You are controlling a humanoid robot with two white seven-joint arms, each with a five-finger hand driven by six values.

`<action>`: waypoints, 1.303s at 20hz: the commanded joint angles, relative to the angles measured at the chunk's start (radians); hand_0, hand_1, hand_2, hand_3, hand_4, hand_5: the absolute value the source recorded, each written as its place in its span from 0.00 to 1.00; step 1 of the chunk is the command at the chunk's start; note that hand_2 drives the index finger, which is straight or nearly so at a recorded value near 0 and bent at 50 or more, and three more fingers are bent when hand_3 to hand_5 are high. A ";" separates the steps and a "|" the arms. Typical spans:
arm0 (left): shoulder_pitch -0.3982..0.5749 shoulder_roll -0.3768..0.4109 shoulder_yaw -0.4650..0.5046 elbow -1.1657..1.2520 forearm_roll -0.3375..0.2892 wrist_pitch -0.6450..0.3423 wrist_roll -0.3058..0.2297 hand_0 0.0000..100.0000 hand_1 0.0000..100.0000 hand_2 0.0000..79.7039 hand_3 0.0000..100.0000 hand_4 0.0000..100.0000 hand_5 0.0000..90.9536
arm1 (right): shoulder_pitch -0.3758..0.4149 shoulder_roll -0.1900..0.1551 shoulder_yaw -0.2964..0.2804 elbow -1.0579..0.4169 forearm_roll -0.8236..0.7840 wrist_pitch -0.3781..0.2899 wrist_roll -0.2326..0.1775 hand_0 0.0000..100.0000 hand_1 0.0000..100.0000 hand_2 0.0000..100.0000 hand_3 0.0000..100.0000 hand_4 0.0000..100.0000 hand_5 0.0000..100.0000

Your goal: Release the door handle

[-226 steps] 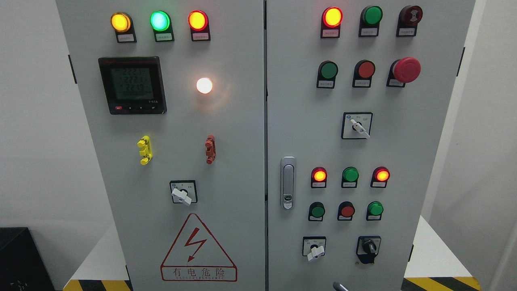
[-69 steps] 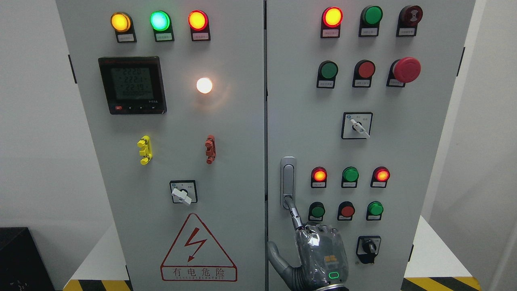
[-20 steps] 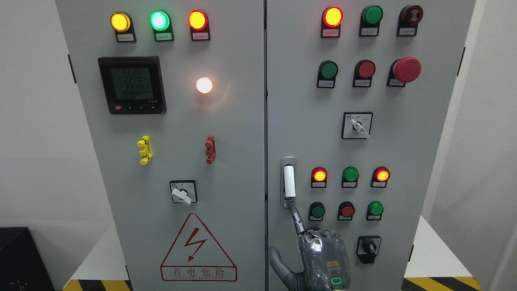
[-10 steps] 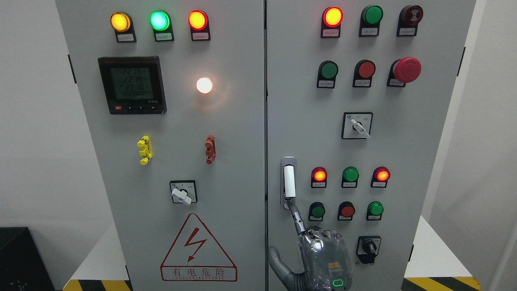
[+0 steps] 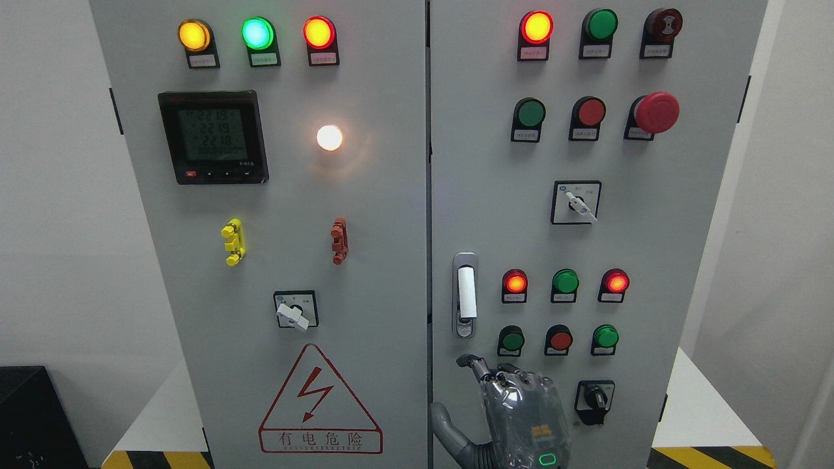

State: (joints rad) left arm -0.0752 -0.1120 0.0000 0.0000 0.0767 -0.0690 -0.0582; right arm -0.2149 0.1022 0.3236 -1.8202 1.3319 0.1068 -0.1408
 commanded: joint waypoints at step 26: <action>0.000 0.000 -0.021 -0.020 0.000 0.000 0.000 0.00 0.00 0.03 0.10 0.01 0.00 | -0.205 0.022 -0.086 -0.051 0.155 0.028 0.168 0.09 0.30 0.95 1.00 0.97 0.92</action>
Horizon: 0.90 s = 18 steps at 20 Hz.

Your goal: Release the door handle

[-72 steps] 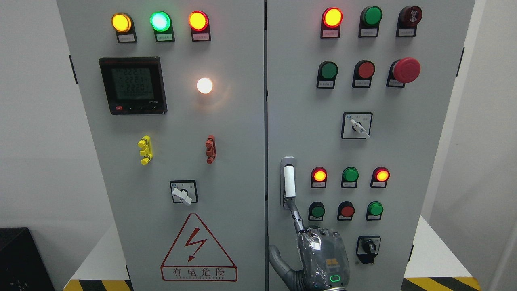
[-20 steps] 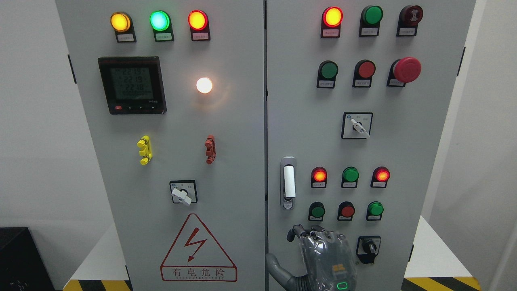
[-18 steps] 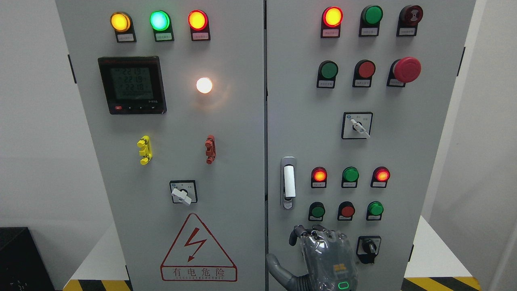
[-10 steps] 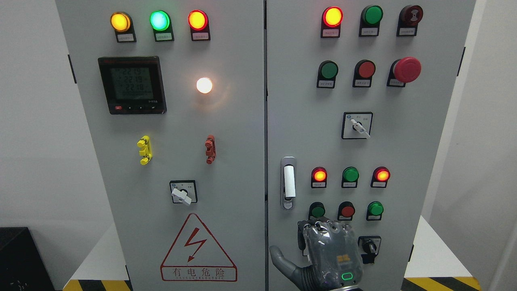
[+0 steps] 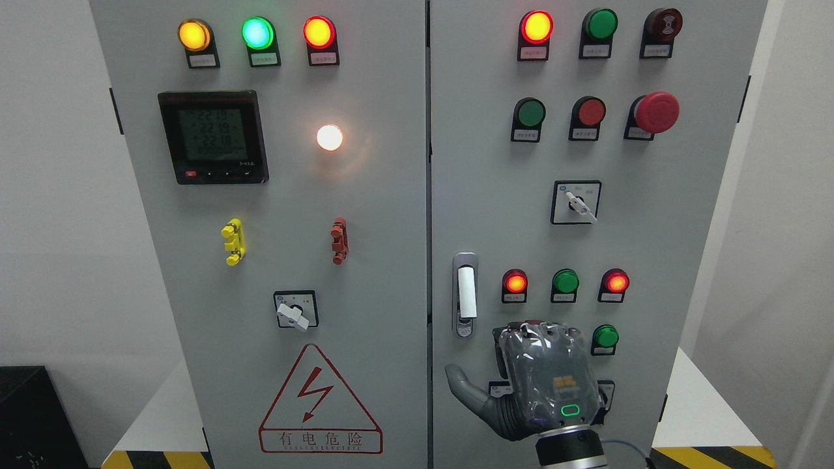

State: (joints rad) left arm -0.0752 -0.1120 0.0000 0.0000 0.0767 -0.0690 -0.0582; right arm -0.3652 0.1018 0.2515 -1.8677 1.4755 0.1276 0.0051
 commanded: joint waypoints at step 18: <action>0.000 0.000 -0.021 -0.020 0.000 0.000 0.000 0.00 0.00 0.03 0.10 0.01 0.00 | -0.086 0.035 -0.004 0.053 0.003 0.017 0.018 0.09 0.30 0.95 1.00 0.97 0.92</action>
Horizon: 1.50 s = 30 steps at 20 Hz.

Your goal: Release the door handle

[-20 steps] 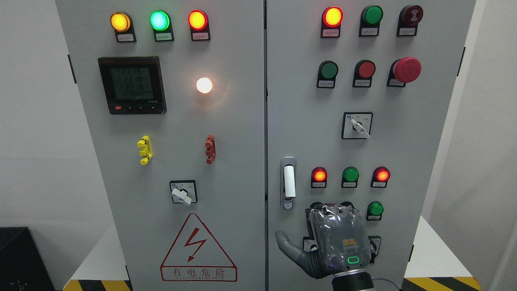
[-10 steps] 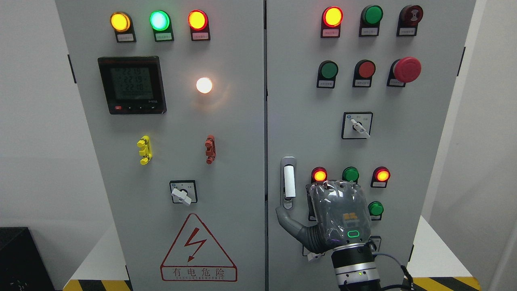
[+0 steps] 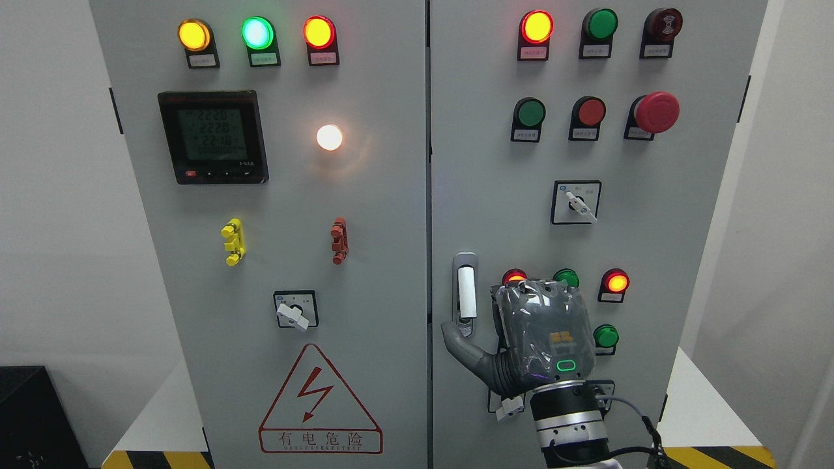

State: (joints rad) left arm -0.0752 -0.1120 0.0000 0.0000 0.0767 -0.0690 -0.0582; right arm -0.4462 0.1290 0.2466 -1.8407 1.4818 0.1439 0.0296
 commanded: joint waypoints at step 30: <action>0.000 0.000 -0.021 -0.020 0.000 0.000 0.000 0.00 0.00 0.03 0.09 0.01 0.00 | -0.042 0.012 -0.006 0.083 -0.008 0.019 -0.023 0.17 0.30 0.94 1.00 0.97 0.91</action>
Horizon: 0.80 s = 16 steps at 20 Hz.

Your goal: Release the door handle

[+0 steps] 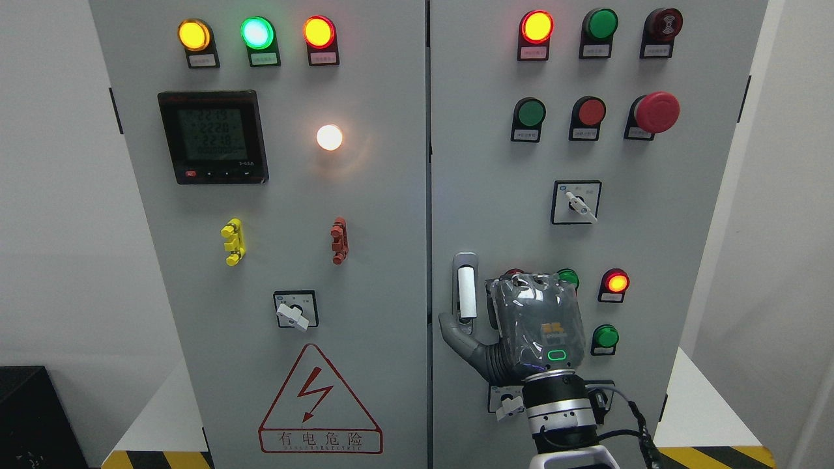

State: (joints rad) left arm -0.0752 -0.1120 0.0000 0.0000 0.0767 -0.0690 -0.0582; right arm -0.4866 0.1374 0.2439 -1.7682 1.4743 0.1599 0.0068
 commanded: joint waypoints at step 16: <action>0.000 0.000 -0.021 -0.020 0.000 0.000 0.000 0.00 0.00 0.03 0.10 0.01 0.00 | 0.028 0.004 -0.005 -0.013 -0.003 0.003 0.001 0.29 0.32 0.94 1.00 0.97 0.92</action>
State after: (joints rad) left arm -0.0751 -0.1120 0.0000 0.0000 0.0767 -0.0690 -0.0583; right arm -0.4704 0.1408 0.2409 -1.7692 1.4732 0.1621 0.0040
